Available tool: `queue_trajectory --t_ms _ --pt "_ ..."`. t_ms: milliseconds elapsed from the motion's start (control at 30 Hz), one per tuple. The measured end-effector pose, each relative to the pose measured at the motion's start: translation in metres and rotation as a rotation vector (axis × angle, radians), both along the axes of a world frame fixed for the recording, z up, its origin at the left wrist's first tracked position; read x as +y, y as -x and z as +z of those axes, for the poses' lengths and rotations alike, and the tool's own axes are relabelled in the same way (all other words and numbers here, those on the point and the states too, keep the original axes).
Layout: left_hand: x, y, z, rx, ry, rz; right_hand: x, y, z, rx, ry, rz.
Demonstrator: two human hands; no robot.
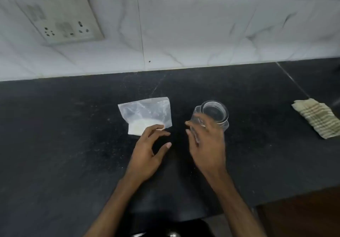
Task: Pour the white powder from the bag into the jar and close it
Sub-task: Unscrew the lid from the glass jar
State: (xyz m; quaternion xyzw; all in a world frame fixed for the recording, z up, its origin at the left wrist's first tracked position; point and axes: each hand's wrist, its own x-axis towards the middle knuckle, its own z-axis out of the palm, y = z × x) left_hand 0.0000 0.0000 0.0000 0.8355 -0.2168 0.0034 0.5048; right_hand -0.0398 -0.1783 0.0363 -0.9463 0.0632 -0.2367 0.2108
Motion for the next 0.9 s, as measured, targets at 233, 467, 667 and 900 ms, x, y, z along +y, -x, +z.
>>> queue_trajectory --t_ms 233,467,667,900 --pt "-0.056 -0.033 0.016 0.029 -0.077 -0.101 -0.039 -0.032 0.005 0.232 -0.060 -0.201" --pt "-0.083 -0.026 0.007 0.081 0.006 -0.167 -0.018 -0.026 0.004 0.189 -0.076 -0.221" --pt "-0.036 -0.010 -0.023 0.152 0.166 -0.051 0.027 -0.025 -0.004 0.142 -0.079 -0.177" --pt "-0.016 -0.013 0.001 0.126 0.222 0.059 0.062 -0.034 -0.009 0.110 -0.105 -0.038"
